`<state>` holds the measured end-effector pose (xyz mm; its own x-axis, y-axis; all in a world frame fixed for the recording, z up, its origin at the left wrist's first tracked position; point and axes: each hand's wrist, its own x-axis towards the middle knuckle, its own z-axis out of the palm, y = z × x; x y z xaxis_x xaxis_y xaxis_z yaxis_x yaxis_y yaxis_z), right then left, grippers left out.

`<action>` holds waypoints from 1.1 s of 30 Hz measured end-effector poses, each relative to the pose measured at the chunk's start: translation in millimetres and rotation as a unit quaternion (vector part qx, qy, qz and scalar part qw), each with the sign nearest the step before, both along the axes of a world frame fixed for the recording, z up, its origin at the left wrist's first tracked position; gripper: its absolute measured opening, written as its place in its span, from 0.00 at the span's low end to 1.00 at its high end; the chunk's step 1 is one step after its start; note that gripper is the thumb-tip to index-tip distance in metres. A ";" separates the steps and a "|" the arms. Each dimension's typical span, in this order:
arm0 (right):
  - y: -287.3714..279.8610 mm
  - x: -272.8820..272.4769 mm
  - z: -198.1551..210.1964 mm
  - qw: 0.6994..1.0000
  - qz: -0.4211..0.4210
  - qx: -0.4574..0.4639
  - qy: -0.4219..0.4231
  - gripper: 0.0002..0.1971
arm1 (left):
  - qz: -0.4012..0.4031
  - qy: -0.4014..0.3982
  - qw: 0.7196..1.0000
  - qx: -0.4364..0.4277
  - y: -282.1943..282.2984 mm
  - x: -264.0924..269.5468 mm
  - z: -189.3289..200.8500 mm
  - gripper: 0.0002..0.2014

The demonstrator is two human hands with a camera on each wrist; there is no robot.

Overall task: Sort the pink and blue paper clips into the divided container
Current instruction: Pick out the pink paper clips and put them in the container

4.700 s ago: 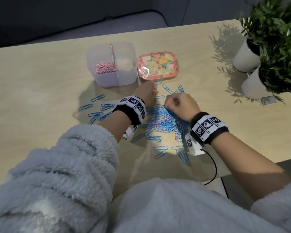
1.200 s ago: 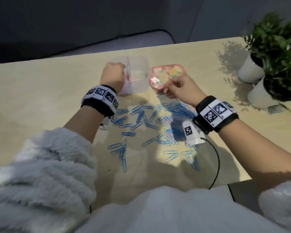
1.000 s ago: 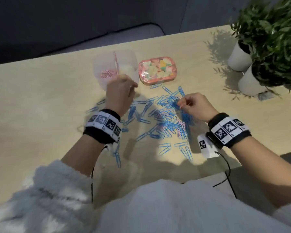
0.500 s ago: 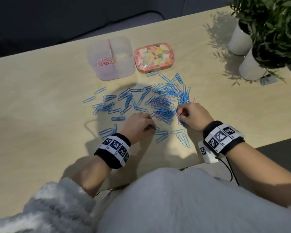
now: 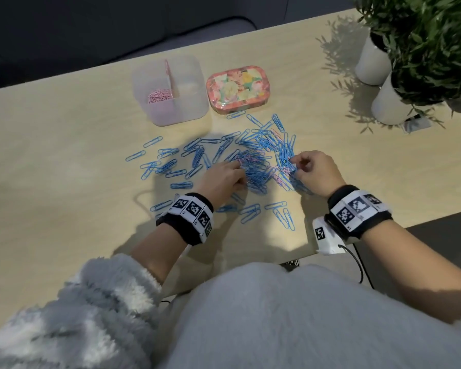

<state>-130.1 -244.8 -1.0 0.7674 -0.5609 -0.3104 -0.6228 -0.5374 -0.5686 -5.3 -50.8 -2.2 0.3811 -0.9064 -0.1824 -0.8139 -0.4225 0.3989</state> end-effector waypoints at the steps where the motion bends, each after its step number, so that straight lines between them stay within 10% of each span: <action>1: 3.7 -1.1 1.0 0.999 0.019 -0.037 0.004 0.11 | -0.001 -0.007 1.000 -0.004 1.1 0.0 -1.7 0.03; 10: 35.2 4.6 -6.5 0.990 0.113 -0.080 0.038 0.03 | 0.068 0.045 0.996 -0.028 23.6 7.7 -6.5 0.10; 17: 30.7 17.0 0.6 0.978 -0.040 0.170 -0.111 0.14 | 0.259 0.298 0.917 -0.052 20.2 11.8 1.7 0.09; 19: 39.5 21.8 1.8 0.972 -0.031 0.216 -0.082 0.15 | 0.236 0.262 0.935 -0.034 12.7 8.0 2.7 0.13; 25: 61.5 25.7 -4.5 0.980 0.163 -0.097 0.059 0.13 | 0.137 0.082 0.987 0.025 3.7 -2.0 -7.7 0.09; 33: 20.1 39.0 -1.5 0.996 0.070 0.053 0.014 0.10 | 0.128 0.054 0.990 -0.034 11.1 -0.6 -11.5 0.05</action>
